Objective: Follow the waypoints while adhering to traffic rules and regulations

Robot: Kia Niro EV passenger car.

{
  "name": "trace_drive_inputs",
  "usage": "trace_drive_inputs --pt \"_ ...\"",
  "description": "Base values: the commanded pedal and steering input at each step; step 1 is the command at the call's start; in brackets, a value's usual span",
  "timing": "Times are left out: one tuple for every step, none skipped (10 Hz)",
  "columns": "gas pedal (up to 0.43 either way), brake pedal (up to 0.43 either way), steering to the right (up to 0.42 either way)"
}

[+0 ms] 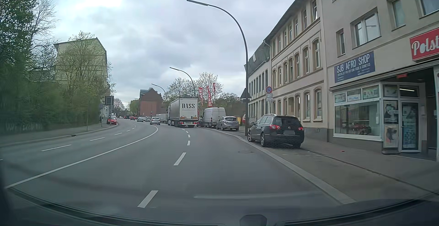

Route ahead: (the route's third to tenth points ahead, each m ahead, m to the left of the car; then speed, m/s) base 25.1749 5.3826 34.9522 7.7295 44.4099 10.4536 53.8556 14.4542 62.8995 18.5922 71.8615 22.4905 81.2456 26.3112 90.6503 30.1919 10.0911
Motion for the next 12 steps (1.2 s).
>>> trace_drive_inputs --pt "0.169 0.000 -0.041" --pt "0.169 0.000 -0.041" --pt "0.169 0.000 -0.041" --pt "0.157 0.000 -0.041" --pt "0.157 0.000 -0.040" --pt "0.157 0.000 -0.039" --pt "0.157 0.000 -0.036" --pt "0.157 0.000 -0.033" --pt "0.157 0.000 -0.031" --pt "0.157 0.000 -0.031" --pt "0.157 0.006 -0.031" --pt "0.157 0.006 -0.031"
